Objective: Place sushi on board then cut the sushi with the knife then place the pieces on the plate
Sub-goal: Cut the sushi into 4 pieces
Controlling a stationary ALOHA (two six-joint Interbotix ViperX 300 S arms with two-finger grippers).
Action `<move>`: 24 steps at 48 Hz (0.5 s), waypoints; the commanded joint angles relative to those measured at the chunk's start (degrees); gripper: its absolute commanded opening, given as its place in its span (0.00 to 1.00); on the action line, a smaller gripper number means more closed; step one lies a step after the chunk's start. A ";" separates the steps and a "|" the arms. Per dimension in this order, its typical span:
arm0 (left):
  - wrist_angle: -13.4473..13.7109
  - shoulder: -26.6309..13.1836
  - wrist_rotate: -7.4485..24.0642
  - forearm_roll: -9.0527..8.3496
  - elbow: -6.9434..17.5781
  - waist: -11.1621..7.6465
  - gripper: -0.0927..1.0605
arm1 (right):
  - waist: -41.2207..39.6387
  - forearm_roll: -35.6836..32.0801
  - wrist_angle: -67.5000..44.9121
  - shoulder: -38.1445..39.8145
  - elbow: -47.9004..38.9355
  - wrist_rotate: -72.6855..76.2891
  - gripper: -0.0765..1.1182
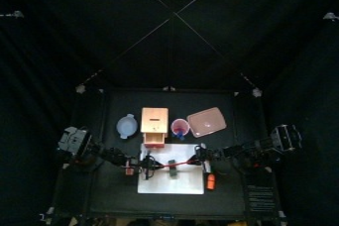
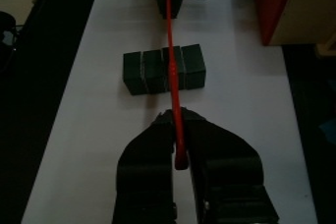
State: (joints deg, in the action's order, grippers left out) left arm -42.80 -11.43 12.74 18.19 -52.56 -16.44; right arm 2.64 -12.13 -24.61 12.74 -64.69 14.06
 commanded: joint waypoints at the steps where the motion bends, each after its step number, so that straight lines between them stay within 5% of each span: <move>1: -0.35 1.76 2.29 1.85 0.70 -0.53 0.36 | -0.79 0.18 -0.62 0.62 0.97 -0.97 0.27; 24: 0.70 3.25 4.13 2.72 0.97 -0.35 0.36 | -1.23 1.14 -3.08 -2.90 -0.18 -1.67 0.27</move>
State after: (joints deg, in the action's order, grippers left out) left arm -41.92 -9.49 16.52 21.09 -52.65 -16.44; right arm 1.93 -11.16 -27.25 9.58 -65.39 12.22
